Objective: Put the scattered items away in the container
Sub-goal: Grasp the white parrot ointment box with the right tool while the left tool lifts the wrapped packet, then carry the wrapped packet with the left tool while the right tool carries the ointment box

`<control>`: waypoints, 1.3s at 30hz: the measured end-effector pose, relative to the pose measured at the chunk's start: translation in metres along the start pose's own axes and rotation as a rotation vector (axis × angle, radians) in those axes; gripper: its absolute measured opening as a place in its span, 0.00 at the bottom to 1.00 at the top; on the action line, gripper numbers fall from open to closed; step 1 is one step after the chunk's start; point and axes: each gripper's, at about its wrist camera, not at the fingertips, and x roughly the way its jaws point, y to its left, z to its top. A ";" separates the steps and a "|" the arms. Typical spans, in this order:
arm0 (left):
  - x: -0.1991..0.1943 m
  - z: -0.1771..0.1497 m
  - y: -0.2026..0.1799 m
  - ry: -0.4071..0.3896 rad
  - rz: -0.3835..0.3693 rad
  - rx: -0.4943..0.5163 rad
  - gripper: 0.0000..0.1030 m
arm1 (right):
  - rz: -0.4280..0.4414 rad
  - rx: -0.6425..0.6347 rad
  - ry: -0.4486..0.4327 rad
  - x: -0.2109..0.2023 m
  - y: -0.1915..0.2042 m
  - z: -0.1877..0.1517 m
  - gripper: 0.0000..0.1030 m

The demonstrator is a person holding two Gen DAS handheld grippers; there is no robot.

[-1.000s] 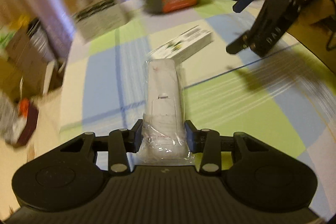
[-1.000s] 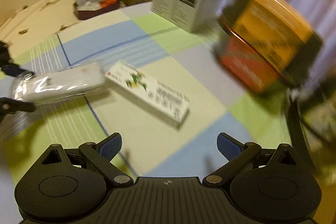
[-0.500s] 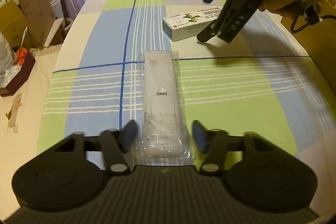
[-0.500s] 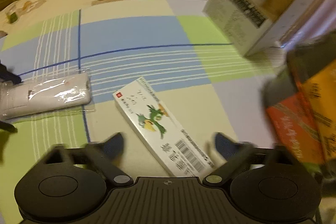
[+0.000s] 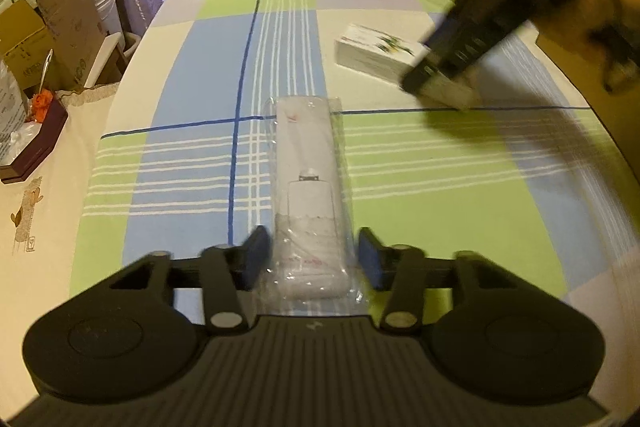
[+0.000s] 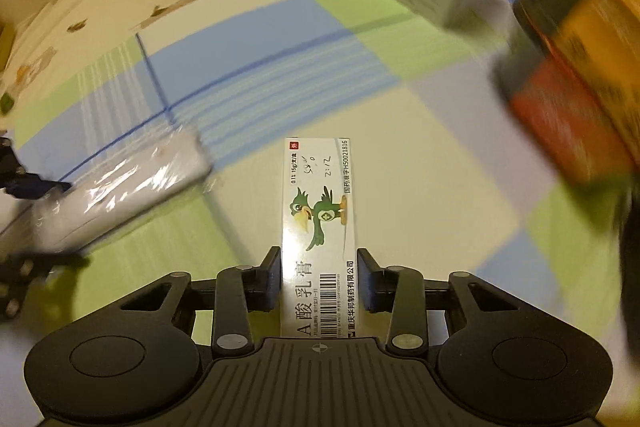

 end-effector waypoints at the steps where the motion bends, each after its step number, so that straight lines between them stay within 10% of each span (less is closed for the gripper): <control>1: -0.001 -0.001 -0.002 0.007 0.000 0.003 0.35 | -0.004 0.034 0.003 -0.005 0.005 -0.010 0.40; 19: -0.055 -0.071 -0.128 0.097 -0.126 0.101 0.33 | -0.120 0.611 0.023 -0.112 0.117 -0.236 0.40; 39: -0.054 -0.069 -0.150 0.133 -0.073 0.181 0.33 | -0.165 0.524 -0.060 -0.117 0.129 -0.260 0.40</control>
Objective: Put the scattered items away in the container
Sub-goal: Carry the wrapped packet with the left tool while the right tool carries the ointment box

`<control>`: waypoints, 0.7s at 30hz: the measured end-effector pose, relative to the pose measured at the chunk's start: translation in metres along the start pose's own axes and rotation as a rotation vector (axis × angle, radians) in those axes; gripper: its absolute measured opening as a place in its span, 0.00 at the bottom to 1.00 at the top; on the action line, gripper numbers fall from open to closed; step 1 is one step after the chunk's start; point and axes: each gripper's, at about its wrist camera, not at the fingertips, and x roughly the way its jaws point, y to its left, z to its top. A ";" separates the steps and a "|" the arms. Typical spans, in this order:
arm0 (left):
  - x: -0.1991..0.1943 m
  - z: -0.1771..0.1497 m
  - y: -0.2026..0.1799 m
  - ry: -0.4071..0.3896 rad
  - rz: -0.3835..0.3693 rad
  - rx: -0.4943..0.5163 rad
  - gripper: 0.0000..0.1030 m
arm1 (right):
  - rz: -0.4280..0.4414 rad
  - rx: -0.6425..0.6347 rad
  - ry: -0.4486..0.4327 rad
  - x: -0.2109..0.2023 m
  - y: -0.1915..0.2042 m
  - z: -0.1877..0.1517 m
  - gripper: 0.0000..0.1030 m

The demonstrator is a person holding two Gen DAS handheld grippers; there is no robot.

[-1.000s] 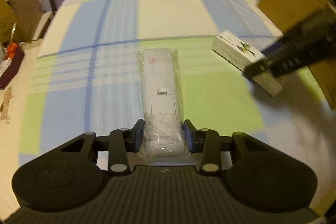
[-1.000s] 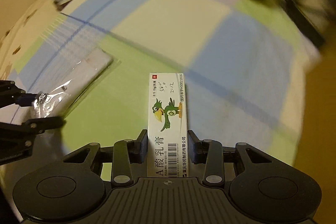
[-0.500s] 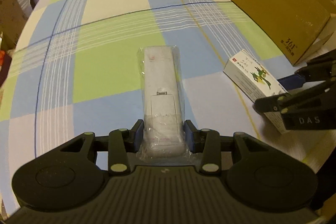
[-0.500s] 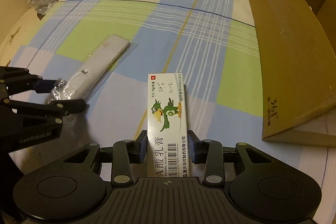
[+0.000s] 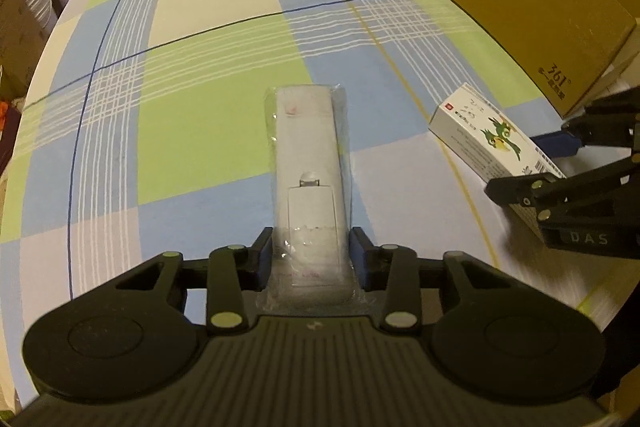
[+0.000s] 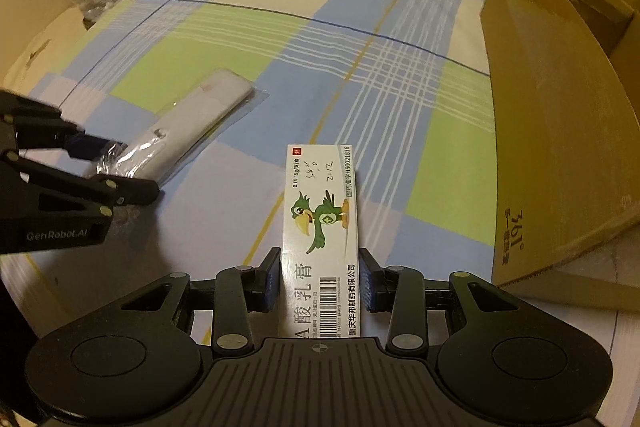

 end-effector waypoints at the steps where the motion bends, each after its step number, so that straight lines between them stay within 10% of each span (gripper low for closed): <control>1: 0.000 0.000 -0.001 0.001 0.004 0.004 0.32 | -0.001 -0.007 -0.004 0.000 0.000 -0.001 0.40; 21: -0.063 -0.001 -0.019 -0.063 0.001 0.008 0.32 | -0.007 0.074 -0.074 -0.062 -0.001 -0.009 0.39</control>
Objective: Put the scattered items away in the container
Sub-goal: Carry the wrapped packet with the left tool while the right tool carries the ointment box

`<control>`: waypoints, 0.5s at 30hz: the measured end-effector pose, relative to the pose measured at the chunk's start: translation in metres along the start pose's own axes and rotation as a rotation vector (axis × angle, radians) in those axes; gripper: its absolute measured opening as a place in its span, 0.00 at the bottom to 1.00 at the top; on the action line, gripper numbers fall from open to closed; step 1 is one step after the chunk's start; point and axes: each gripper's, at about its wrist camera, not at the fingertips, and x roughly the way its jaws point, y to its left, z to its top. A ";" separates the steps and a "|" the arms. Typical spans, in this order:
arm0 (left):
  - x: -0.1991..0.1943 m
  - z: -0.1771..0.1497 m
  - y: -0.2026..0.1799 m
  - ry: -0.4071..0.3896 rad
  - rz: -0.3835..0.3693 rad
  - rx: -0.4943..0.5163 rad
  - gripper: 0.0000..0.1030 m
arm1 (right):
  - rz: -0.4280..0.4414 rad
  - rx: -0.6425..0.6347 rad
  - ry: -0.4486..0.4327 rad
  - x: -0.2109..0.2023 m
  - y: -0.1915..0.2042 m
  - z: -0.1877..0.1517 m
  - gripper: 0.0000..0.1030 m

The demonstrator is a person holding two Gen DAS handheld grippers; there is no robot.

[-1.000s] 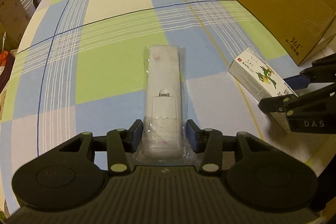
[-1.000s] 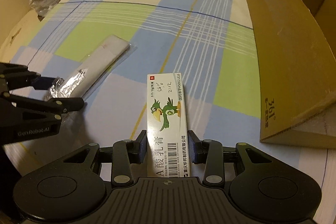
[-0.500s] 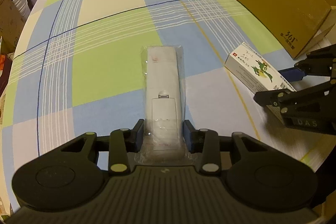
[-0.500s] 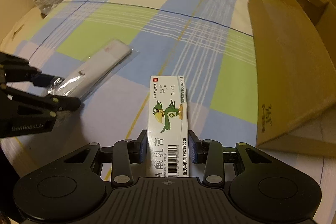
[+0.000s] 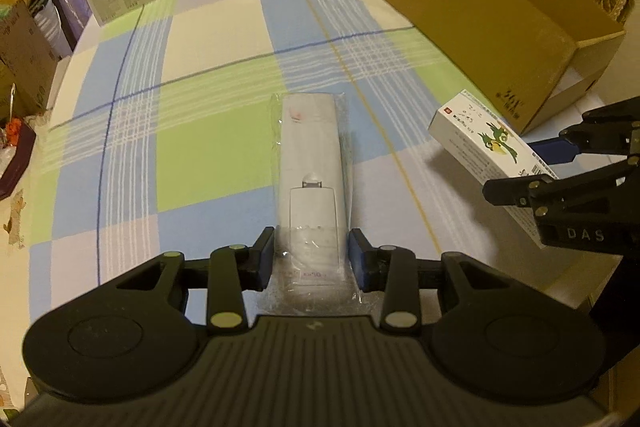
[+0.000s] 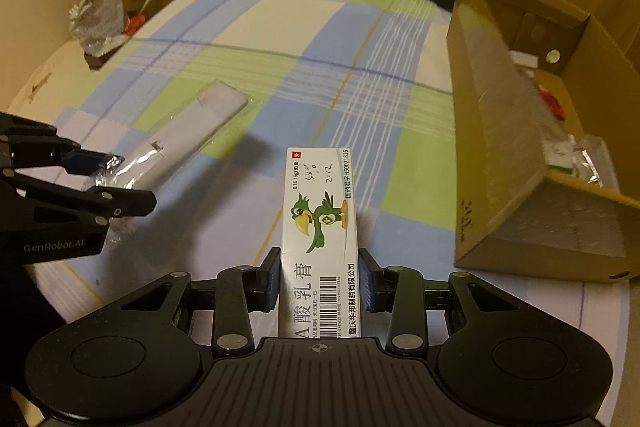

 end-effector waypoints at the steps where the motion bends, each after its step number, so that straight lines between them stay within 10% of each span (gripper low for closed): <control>1: -0.005 0.000 -0.002 -0.005 0.003 -0.003 0.32 | -0.001 0.005 -0.008 -0.005 0.000 0.000 0.39; 15: -0.063 0.005 -0.036 -0.095 0.023 -0.005 0.32 | -0.021 0.057 -0.107 -0.070 -0.006 -0.007 0.40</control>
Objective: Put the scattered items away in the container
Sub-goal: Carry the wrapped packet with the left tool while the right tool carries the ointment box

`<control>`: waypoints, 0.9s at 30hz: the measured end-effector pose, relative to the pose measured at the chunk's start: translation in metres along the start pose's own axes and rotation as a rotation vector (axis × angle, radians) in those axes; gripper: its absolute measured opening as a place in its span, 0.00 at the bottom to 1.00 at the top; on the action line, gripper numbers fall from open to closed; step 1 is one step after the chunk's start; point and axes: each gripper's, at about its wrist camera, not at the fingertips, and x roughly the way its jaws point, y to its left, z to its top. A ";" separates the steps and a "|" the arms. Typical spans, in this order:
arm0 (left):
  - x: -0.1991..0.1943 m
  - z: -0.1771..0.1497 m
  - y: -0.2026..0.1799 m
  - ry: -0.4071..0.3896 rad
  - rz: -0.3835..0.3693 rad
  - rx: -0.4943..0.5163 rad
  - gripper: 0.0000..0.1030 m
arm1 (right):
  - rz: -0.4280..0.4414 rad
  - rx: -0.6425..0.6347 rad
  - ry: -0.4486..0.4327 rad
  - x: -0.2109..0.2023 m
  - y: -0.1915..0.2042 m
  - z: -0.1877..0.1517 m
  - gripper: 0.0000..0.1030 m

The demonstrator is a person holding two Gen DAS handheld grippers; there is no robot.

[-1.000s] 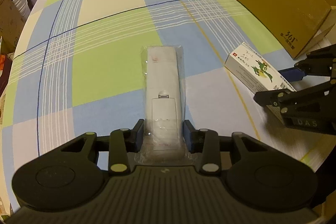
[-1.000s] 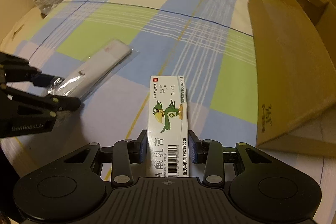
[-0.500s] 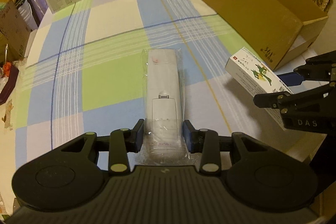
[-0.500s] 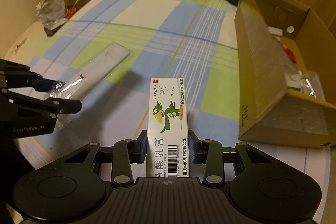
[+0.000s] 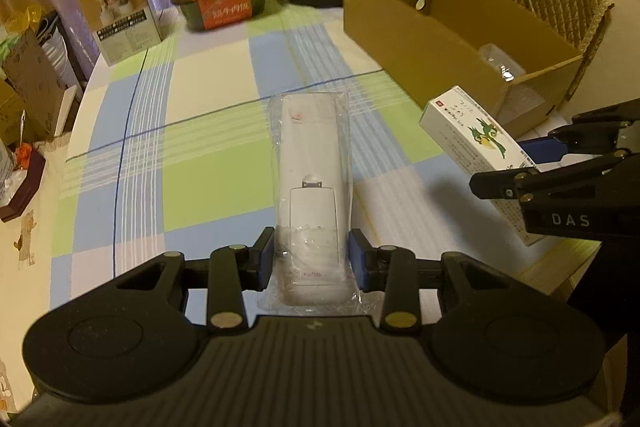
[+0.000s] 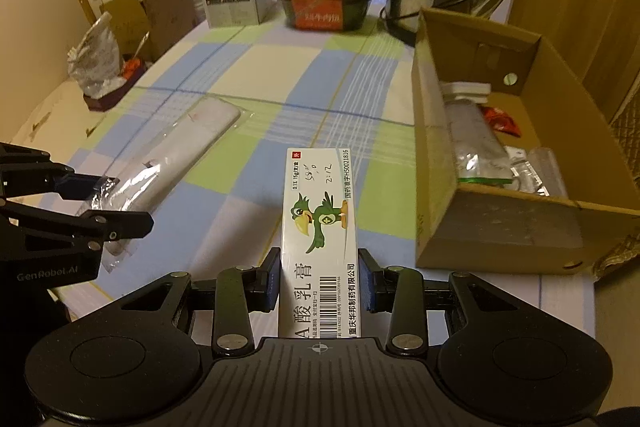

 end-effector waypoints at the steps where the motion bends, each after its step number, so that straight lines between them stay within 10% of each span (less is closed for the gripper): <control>1: -0.003 0.000 -0.002 -0.011 0.008 0.002 0.32 | -0.002 0.003 -0.008 -0.005 0.000 0.000 0.40; 27: -0.043 0.009 -0.039 -0.075 -0.030 0.011 0.32 | -0.031 0.061 -0.092 -0.058 -0.019 -0.013 0.40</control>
